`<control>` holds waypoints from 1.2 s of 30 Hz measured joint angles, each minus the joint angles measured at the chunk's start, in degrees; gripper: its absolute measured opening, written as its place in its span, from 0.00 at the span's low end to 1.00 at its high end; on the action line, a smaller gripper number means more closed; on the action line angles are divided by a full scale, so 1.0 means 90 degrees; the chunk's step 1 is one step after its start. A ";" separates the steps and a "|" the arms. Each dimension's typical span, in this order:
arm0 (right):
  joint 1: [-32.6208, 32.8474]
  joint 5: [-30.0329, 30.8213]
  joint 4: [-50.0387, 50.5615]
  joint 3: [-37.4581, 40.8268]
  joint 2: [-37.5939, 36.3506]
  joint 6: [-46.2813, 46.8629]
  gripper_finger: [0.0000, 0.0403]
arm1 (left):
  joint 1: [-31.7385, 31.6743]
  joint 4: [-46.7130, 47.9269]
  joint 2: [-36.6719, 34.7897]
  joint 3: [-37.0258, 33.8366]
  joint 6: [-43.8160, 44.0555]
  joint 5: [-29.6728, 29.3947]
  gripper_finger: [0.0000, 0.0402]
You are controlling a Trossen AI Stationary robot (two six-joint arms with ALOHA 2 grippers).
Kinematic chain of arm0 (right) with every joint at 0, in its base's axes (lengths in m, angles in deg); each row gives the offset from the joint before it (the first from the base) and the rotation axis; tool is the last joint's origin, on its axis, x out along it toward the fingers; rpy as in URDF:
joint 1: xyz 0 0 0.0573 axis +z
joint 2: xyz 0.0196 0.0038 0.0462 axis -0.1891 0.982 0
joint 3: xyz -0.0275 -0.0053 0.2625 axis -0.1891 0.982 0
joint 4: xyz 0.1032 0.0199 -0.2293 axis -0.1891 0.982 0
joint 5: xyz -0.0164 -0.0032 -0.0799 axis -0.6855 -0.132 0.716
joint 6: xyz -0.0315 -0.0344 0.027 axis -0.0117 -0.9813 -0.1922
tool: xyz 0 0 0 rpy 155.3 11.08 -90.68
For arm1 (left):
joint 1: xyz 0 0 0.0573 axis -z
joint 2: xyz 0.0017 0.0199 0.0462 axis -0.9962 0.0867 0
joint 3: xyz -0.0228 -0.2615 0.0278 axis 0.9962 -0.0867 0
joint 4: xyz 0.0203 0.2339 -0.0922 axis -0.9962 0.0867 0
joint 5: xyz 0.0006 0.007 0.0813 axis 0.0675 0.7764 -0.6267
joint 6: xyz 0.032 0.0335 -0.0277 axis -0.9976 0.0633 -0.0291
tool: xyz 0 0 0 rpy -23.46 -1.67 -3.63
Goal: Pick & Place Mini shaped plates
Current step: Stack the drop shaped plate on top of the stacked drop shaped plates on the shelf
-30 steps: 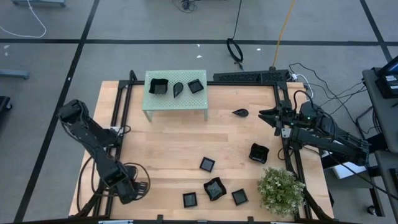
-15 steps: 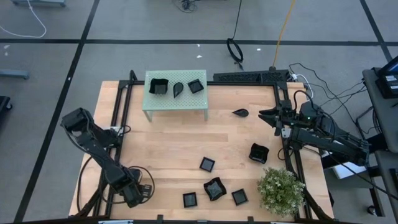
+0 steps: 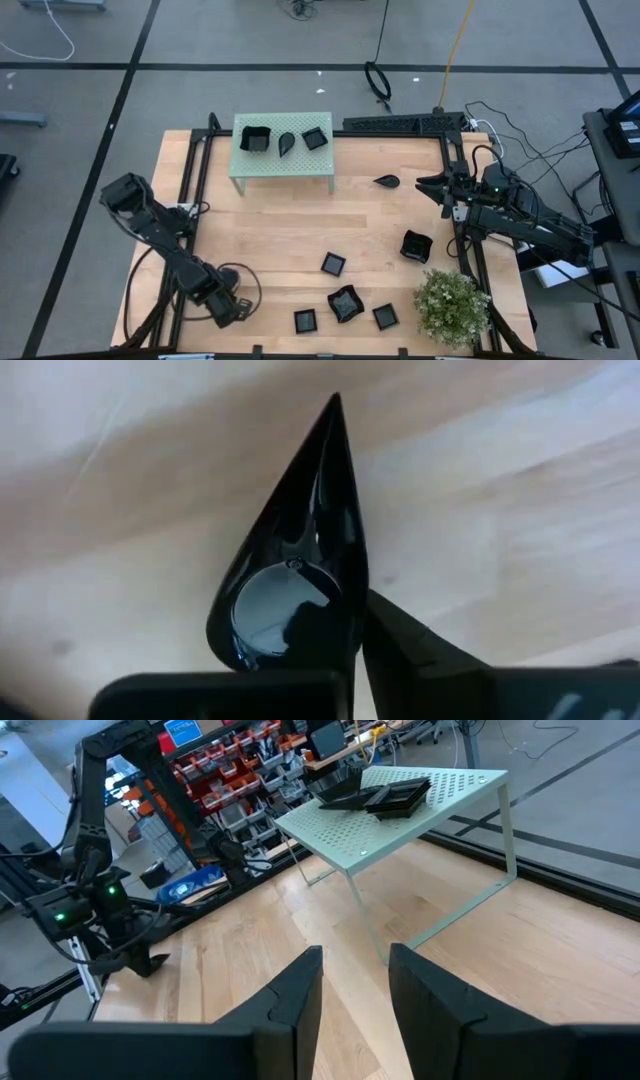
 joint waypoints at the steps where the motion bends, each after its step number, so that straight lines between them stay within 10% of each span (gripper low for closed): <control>1: 0.0000 0.0002 -0.0002 0.0000 0.0000 0.0000 0.26 | -0.0101 0.0006 0.0001 -0.0001 -0.0239 -0.0024 0.04; 22: -0.0001 0.0000 -0.0001 0.0000 0.0000 0.0000 0.26 | -0.4512 0.1424 0.0037 0.0860 -1.1261 -0.0964 0.02; 36: -0.0002 0.0001 -0.0001 0.0000 -0.0001 0.0001 0.26 | -0.4830 0.0998 0.0426 0.0985 -1.7629 -0.2004 0.08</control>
